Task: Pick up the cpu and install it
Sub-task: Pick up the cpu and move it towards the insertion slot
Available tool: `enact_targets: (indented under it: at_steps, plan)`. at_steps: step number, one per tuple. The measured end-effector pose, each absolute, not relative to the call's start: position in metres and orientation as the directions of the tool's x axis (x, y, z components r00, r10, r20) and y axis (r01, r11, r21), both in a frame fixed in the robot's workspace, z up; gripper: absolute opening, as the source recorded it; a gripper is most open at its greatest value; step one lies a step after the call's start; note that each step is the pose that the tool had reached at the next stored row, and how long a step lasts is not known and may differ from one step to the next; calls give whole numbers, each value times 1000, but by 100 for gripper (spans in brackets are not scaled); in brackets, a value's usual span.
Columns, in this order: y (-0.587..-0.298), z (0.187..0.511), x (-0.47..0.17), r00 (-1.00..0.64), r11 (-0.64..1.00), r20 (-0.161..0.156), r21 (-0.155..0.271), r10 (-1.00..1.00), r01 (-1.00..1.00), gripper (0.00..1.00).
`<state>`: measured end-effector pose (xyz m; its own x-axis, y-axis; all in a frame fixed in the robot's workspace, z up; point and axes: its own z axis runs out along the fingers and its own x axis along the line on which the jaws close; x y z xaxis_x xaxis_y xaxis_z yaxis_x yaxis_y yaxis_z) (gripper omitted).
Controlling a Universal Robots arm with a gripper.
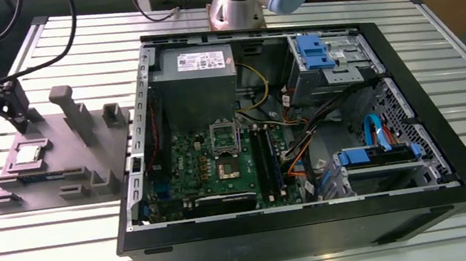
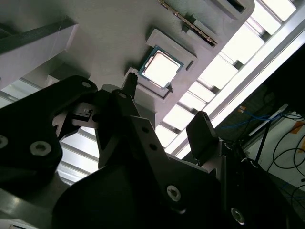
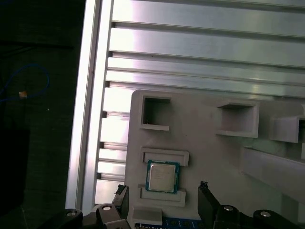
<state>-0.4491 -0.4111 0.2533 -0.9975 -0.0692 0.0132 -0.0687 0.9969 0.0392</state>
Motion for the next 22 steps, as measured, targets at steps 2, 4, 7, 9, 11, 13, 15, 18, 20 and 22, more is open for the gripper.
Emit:
enact_targets:
  at_steps: [2, 4, 7, 9, 11, 13, 15, 18, 20, 22]
  plan:
    - [-411, 252, -449, -998, 997, 14, 39, -68, -67, 68]
    - [-411, 248, -449, -998, 997, 13, 39, -64, -64, 68]
    - [-412, 243, -449, -998, 997, 13, 39, -64, -63, 68]
    - [-412, 239, -449, -998, 997, 13, 39, -64, -63, 68]
    - [-413, 235, -449, -998, 997, 13, 39, -64, -63, 68]
    - [-413, 232, -449, -998, 997, 13, 39, -62, -62, 68]
    - [-413, 228, -449, -998, 997, 13, 39, -60, -59, 68]
    - [-413, 225, -449, -998, 998, 13, 39, -55, -54, 68]
    - [-413, 224, -449, -998, 998, 13, 39, -54, -53, 68]
    - [-413, 224, -449, -998, 998, 13, 39, -54, -53, 68]
